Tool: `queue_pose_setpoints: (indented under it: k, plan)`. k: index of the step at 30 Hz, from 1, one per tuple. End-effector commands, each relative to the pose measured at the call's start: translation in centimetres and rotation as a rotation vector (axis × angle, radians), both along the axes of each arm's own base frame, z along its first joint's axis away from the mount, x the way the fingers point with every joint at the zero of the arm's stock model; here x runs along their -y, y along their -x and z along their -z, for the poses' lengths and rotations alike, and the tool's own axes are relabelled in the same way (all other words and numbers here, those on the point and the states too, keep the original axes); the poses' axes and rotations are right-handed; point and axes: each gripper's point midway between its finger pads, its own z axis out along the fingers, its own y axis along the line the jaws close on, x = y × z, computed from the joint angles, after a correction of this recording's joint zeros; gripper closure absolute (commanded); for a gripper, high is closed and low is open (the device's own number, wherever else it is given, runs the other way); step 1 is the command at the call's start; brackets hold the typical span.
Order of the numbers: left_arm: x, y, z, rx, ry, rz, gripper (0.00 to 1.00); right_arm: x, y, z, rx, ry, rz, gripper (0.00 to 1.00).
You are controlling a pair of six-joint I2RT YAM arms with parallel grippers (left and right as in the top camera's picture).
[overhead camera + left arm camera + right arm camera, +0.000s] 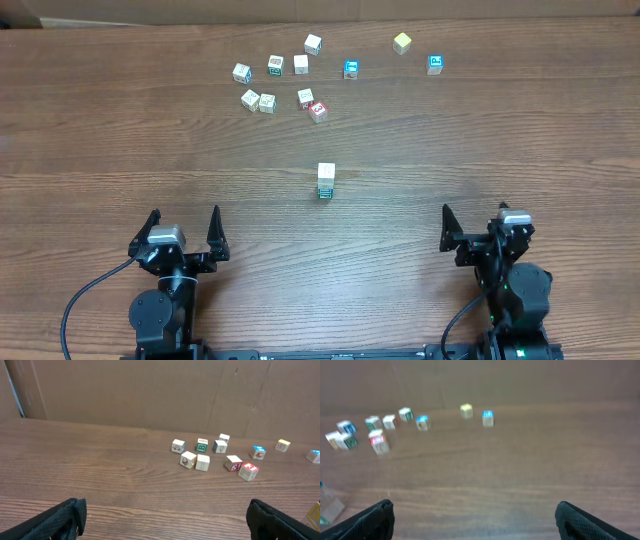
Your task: Form a tower
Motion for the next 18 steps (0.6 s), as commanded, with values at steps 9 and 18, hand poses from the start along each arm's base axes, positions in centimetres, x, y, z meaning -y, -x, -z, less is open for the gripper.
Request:
queue_pose_setpoints:
  k: [9,18]
  plan:
    - [0.0,0.0,0.0,0.004,-0.023,-0.001,0.01,-0.9,0.6,-3.5,0.172,0.093,-0.059,0.0]
    - [0.0,0.0,0.0,0.004,-0.024,-0.001,0.0,-1.3,0.8,-4.1,0.194,0.043,-0.072,0.0]
